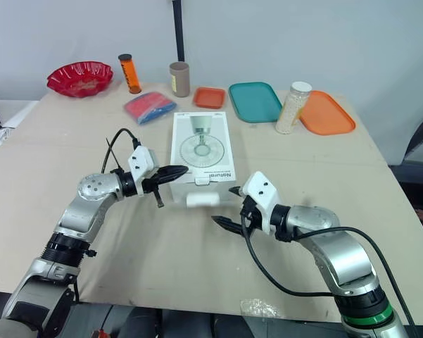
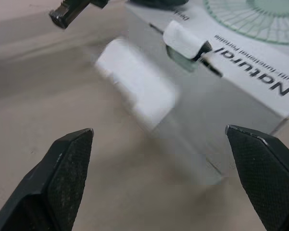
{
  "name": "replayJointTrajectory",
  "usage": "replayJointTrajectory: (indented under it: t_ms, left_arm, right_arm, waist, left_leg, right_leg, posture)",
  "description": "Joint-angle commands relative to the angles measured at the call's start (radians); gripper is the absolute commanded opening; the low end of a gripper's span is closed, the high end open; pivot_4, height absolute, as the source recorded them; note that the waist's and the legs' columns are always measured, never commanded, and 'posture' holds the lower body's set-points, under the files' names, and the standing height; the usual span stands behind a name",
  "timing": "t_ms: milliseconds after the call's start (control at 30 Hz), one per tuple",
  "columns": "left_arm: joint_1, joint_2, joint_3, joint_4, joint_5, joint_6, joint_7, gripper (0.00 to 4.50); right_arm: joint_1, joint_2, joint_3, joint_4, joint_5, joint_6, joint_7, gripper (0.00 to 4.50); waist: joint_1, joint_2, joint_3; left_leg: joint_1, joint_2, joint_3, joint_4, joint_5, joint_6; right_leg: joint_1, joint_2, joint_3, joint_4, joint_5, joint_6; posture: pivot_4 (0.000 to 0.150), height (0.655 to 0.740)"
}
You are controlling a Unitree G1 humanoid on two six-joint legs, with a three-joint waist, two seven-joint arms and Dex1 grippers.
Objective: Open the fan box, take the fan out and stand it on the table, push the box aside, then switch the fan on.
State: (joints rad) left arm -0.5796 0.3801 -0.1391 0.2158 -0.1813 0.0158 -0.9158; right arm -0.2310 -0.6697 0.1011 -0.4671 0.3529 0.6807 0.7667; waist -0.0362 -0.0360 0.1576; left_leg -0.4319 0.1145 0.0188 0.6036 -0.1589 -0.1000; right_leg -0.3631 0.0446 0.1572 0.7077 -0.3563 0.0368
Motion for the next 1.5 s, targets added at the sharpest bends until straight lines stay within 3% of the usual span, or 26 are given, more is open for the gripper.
replayJointTrajectory:
  t_ms: [33, 167, 533, 900, 1167, 1333, 1500]
  left_arm:
    - [-0.002, 0.007, 0.005, 0.009, 0.009, -0.006, 0.004, 0.03]
    - [-0.004, 0.008, 0.008, 0.023, 0.015, -0.018, 0.010, 0.03]
    - [-0.021, 0.032, 0.043, -0.022, -0.033, 0.021, -0.006, 0.03]
    - [-0.049, 0.037, 0.044, 0.017, -0.030, 0.015, -0.017, 0.03]
    - [-0.049, 0.043, 0.020, 0.091, 0.025, -0.034, -0.008, 0.03]
    - [-0.047, 0.041, 0.036, 0.082, 0.014, -0.031, 0.002, 0.03]
    - [-0.010, 0.058, 0.074, 0.020, -0.005, -0.018, 0.027, 0.03]
  right_arm:
    - [0.031, -0.038, -0.010, -0.042, 0.010, -0.031, 0.045, 4.50]
    - [0.093, -0.088, -0.053, -0.113, 0.094, -0.013, 0.127, 4.50]
    - [0.042, -0.037, -0.035, 0.120, -0.039, -0.116, 0.018, 4.50]
    - [-0.010, 0.044, 0.025, 0.162, -0.055, -0.157, 0.025, 4.50]
    - [0.018, 0.046, -0.122, 0.029, 0.243, -0.034, 0.148, 4.50]
    - [-0.011, 0.078, -0.168, 0.011, 0.371, 0.033, 0.130, 4.50]
    - [-0.118, 0.149, -0.161, 0.122, 0.328, 0.017, 0.026, 4.50]
  waist:
    - [0.001, 0.000, 0.000]
    - [0.002, 0.000, 0.000]
    - [0.001, 0.000, 0.000]
    - [0.003, 0.000, 0.001]
    - [0.004, 0.000, 0.001]
    - [0.004, 0.000, 0.001]
    - [0.002, 0.000, 0.001]
  left_leg:
    - [0.000, 0.000, 0.000, 0.000, 0.000, 0.000]
    - [0.000, 0.000, 0.000, 0.000, 0.000, 0.000]
    - [0.001, 0.000, 0.000, 0.000, 0.000, 0.000]
    - [0.000, 0.000, 0.000, 0.000, 0.000, 0.000]
    - [0.000, 0.000, 0.000, 0.000, 0.000, 0.000]
    - [0.003, 0.000, -0.002, 0.000, 0.000, 0.000]
    - [0.003, 0.000, -0.002, 0.000, 0.000, 0.000]
  right_leg:
    - [0.000, 0.000, 0.000, 0.000, 0.000, 0.000]
    - [0.000, 0.000, 0.000, 0.000, 0.000, 0.000]
    - [0.001, 0.000, 0.000, -0.001, 0.000, 0.001]
    - [0.001, 0.000, 0.000, -0.002, 0.000, 0.000]
    - [0.001, 0.000, 0.000, -0.002, 0.000, 0.000]
    - [0.006, 0.000, -0.001, -0.003, 0.000, 0.000]
    - [0.007, 0.000, -0.002, -0.003, 0.000, 0.000]
  posture:
    - [0.150, 0.7389]
    - [0.150, 0.7389]
    - [0.150, 0.7389]
    - [0.150, 0.7389]
    - [0.150, 0.7389]
    - [0.150, 0.7389]
    - [0.150, 0.7389]
